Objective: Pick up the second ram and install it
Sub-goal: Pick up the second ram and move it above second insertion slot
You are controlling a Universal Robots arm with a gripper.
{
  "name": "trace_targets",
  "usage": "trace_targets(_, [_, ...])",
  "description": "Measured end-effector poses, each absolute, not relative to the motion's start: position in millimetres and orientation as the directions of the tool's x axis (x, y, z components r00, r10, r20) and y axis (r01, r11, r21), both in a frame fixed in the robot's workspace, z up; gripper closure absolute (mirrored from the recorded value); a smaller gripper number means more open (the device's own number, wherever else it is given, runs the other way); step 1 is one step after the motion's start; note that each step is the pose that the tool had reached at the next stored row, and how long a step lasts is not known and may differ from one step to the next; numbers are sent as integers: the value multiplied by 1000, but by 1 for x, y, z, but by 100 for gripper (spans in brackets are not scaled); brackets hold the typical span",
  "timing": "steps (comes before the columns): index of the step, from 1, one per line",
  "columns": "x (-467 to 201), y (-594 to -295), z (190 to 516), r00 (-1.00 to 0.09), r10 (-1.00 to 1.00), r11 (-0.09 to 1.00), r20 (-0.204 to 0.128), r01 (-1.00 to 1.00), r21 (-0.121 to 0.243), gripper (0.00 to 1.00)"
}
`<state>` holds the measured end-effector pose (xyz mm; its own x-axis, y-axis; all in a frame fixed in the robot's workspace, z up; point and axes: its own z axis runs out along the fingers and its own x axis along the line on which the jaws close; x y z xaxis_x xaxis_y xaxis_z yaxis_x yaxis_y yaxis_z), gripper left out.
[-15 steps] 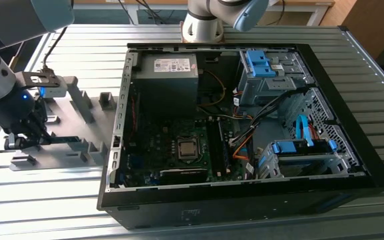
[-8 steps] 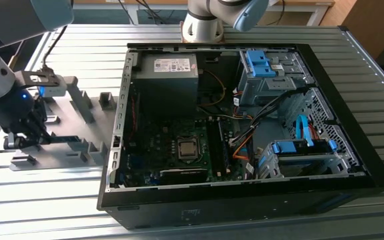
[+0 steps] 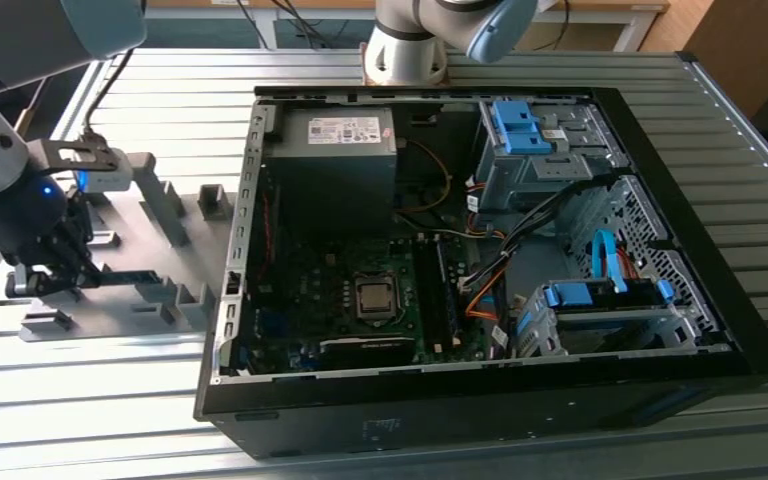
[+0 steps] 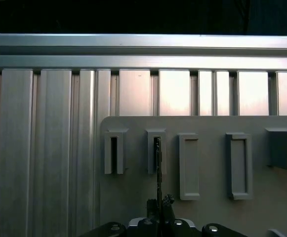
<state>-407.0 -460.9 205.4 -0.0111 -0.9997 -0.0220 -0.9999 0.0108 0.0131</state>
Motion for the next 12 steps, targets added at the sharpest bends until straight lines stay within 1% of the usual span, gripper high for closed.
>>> trace_targets(12, [-407, -461, 208, -11, -1000, 11, -22, -1000, 13, 86])
